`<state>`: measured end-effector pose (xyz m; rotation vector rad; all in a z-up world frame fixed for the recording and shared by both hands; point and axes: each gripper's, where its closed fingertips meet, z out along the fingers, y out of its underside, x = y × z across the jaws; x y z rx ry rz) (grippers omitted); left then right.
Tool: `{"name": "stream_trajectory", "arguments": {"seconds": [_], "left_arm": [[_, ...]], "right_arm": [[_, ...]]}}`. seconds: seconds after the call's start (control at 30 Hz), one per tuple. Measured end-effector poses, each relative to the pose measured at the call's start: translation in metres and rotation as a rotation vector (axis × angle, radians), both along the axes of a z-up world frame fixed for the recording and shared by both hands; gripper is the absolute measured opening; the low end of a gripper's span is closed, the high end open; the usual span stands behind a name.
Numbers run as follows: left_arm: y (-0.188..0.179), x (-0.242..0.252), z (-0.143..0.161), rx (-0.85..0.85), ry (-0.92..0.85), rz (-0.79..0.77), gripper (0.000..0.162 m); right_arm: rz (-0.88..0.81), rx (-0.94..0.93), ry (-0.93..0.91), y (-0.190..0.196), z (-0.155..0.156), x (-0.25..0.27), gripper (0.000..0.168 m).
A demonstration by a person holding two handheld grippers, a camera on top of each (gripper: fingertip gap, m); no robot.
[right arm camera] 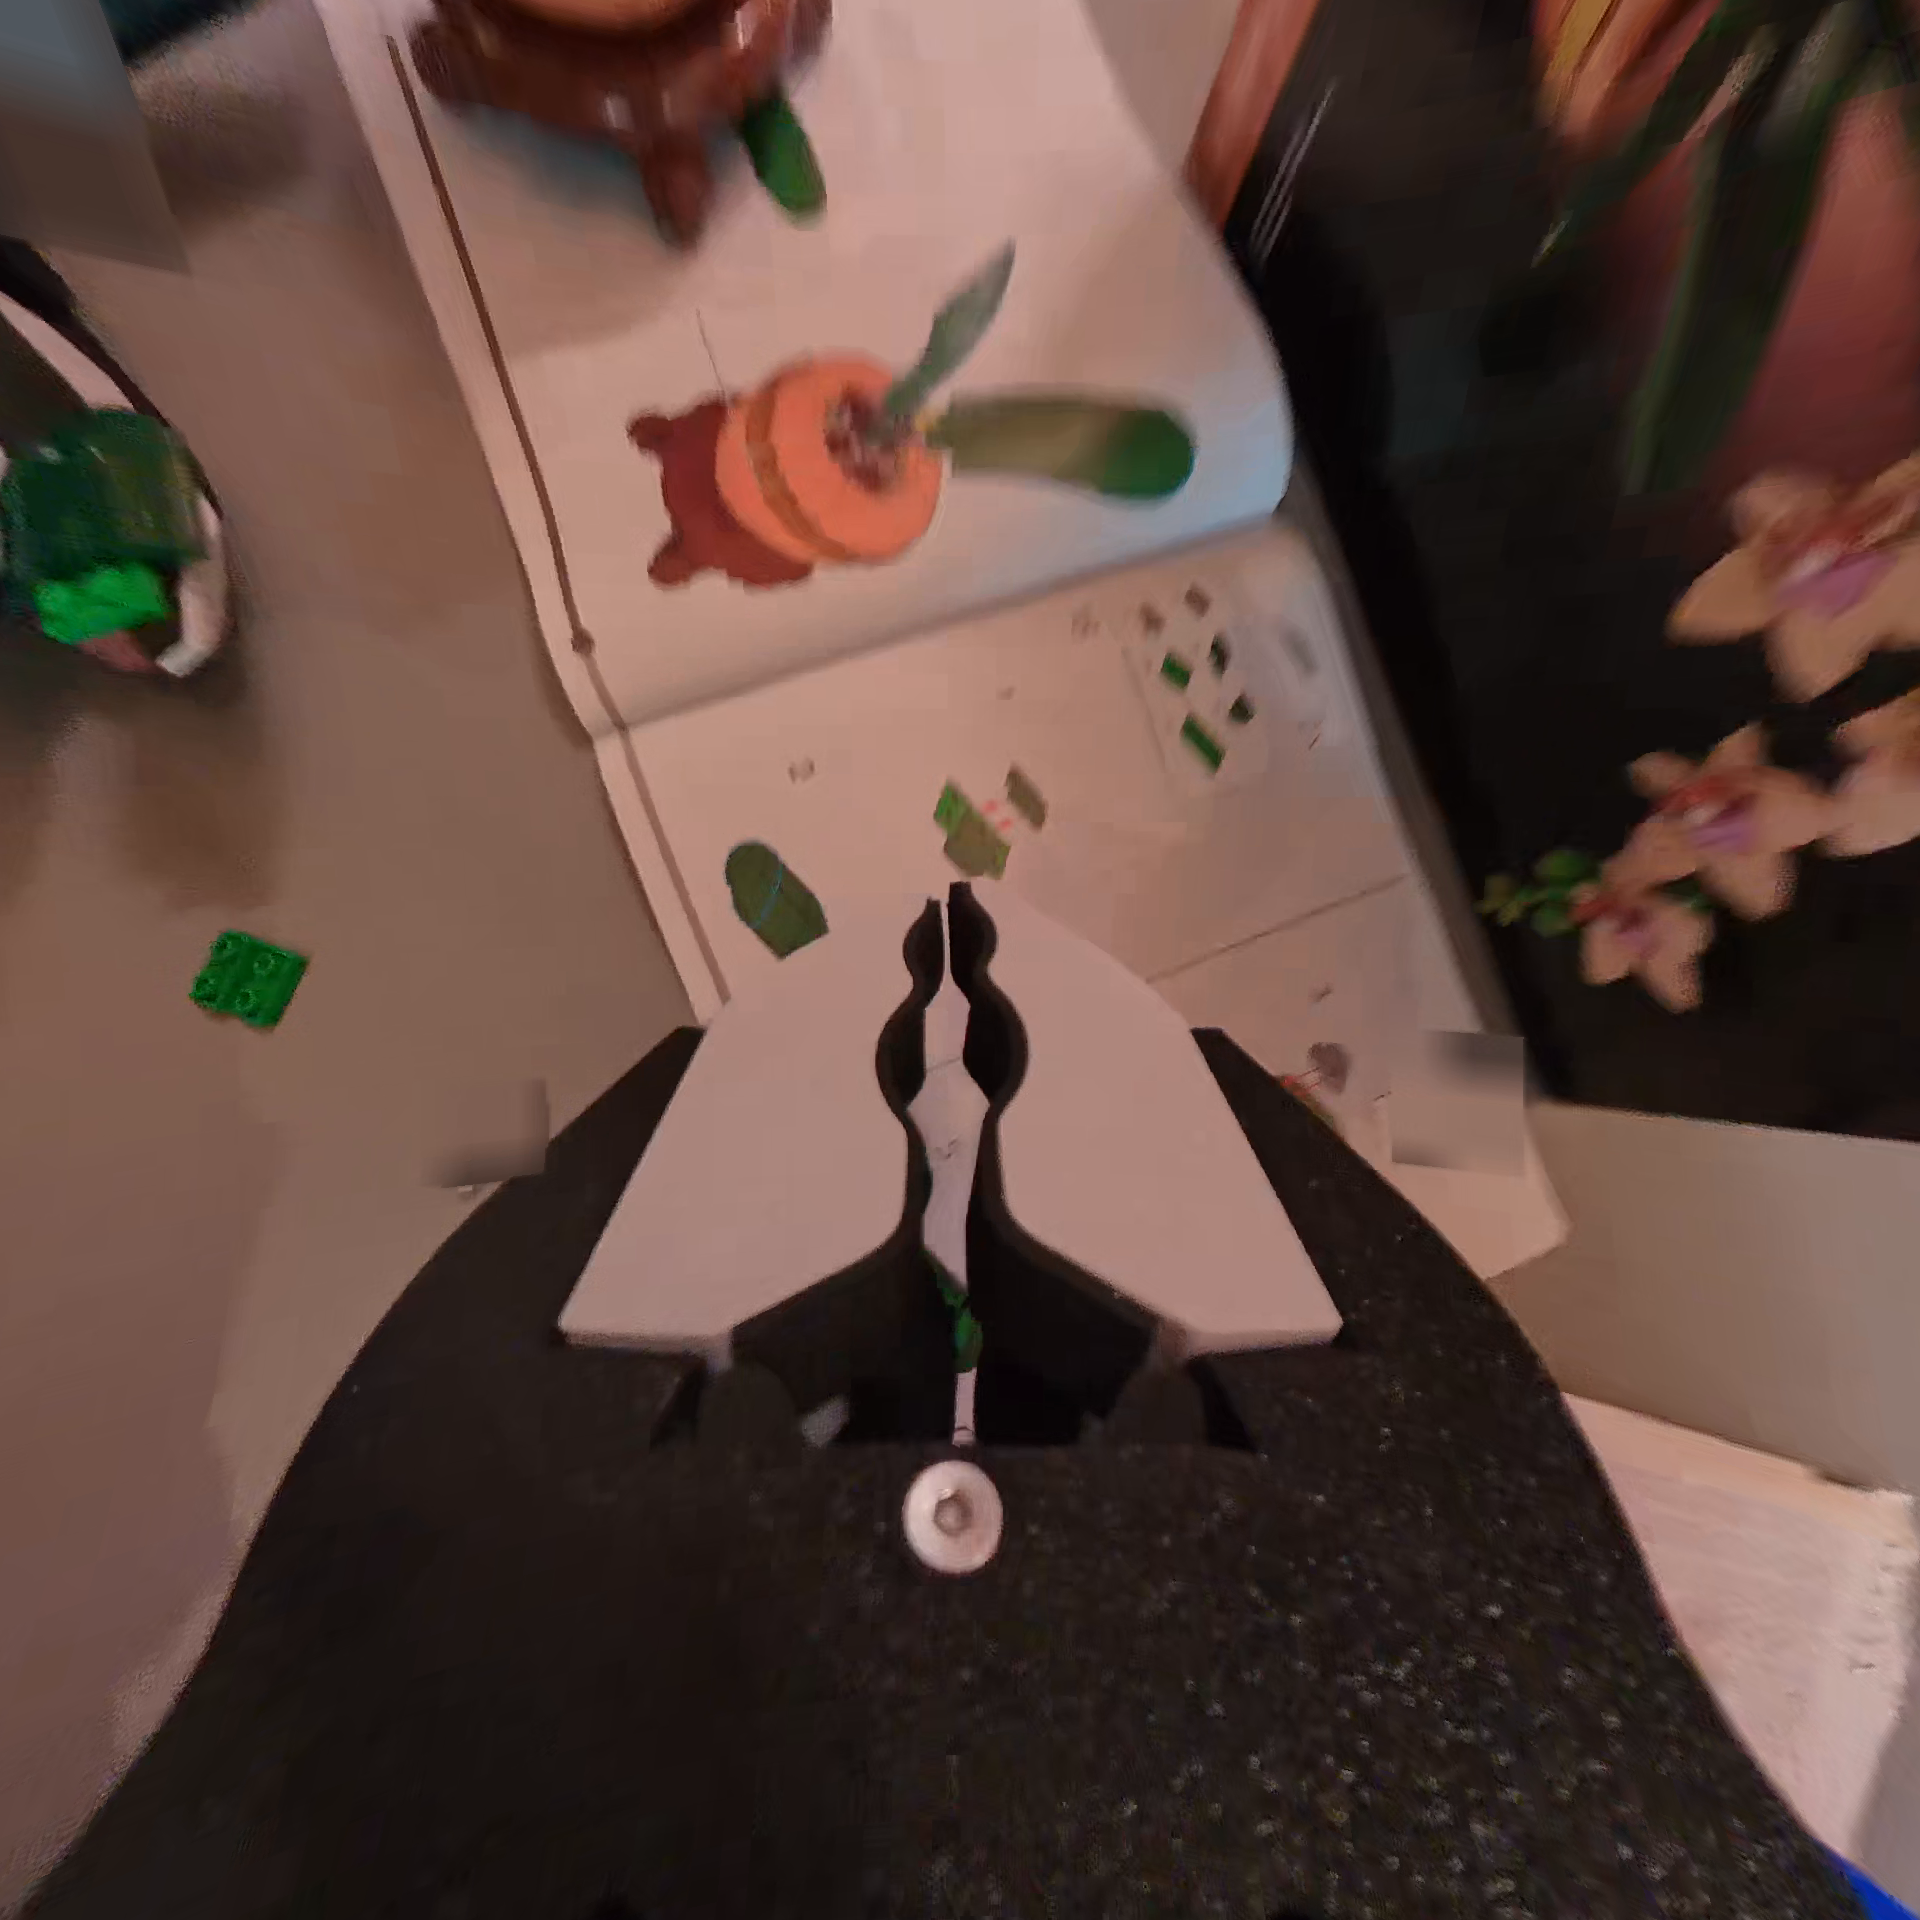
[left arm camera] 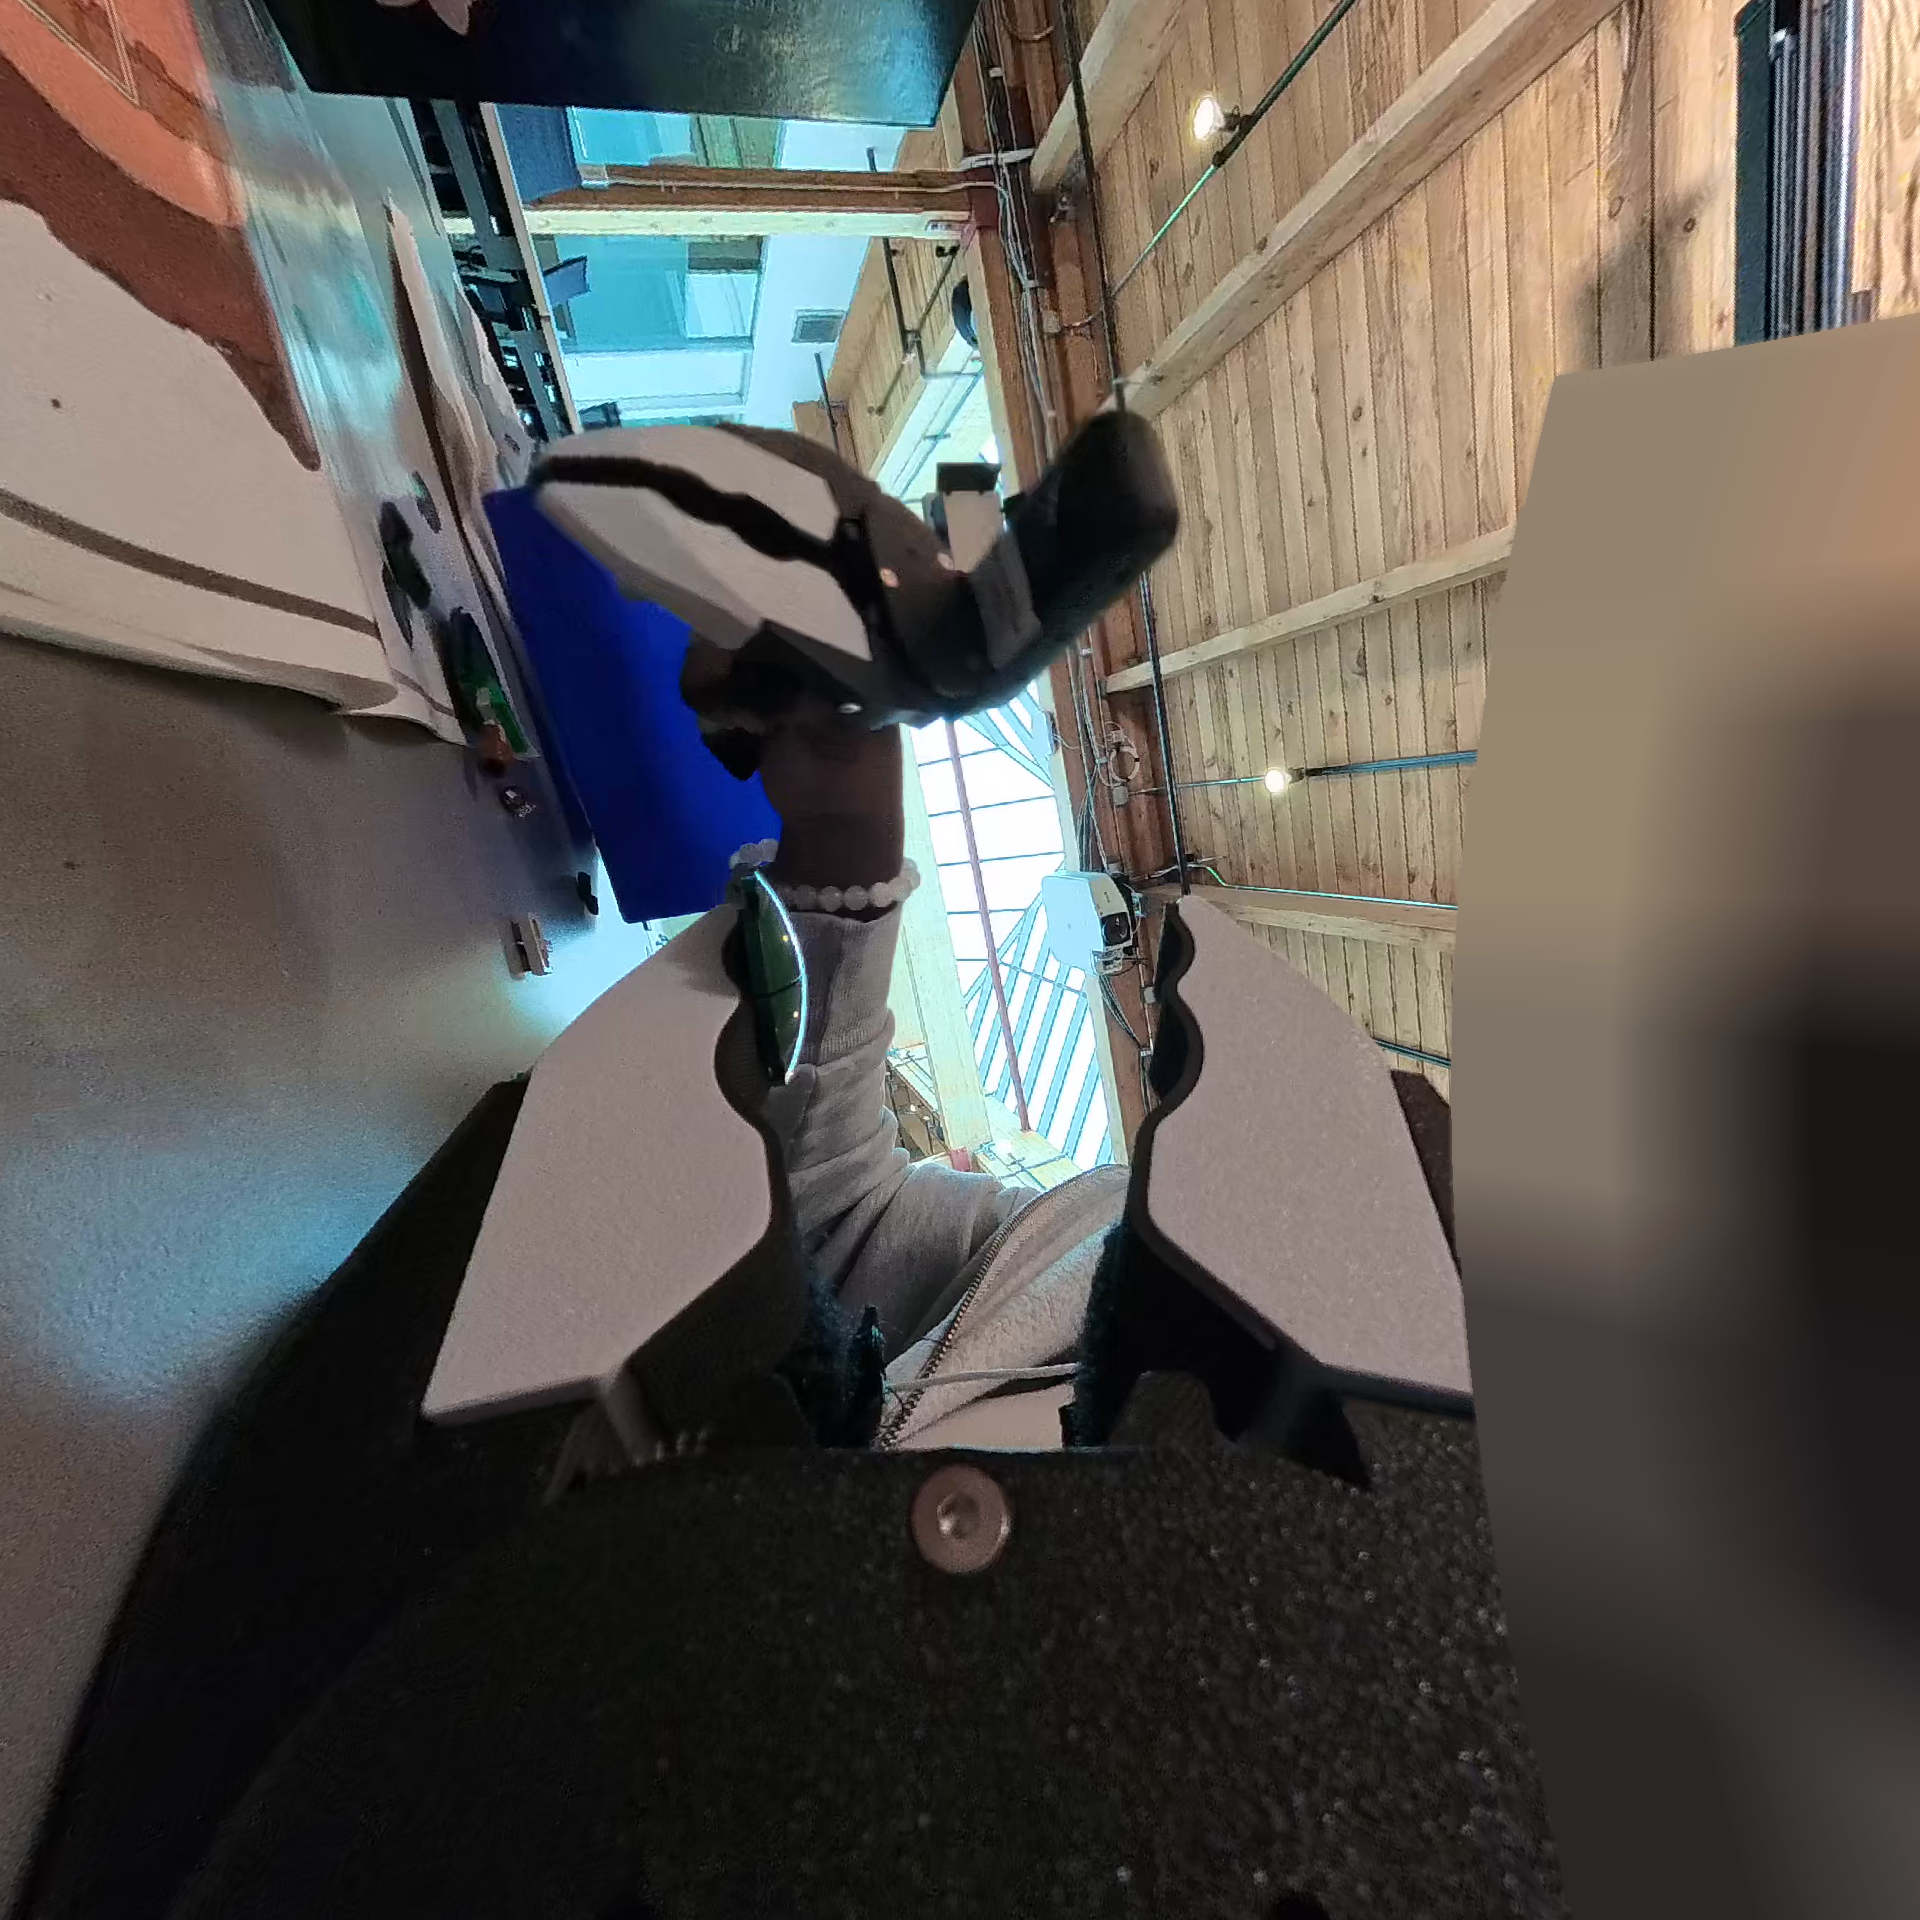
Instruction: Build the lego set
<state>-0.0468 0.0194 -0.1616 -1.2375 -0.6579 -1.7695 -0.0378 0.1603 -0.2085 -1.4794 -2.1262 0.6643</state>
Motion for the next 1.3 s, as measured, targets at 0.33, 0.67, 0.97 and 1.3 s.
{"name": "stream_trajectory", "arguments": {"seconds": [0.33, 0.67, 0.97, 1.3], "left_arm": [[0.000, 0.000, 0.000, 0.001, 0.002, 0.001, 0.072], [0.001, 0.000, 0.000, 0.000, -0.001, 0.002, 0.071], [0.002, -0.001, 0.000, 0.000, 0.001, 0.004, 0.071], [0.000, -0.001, 0.000, 0.001, 0.003, 0.004, 0.071]], "right_arm": [[0.027, -0.066, -0.179, -0.014, -0.039, 0.013, 0.031], [0.090, 0.124, 0.053, -0.007, 0.007, -0.007, 0.013], [0.110, 0.283, 0.326, -0.015, 0.072, -0.012, 0.041], [0.066, 0.122, 0.638, -0.018, 0.100, -0.006, 0.022]]}}
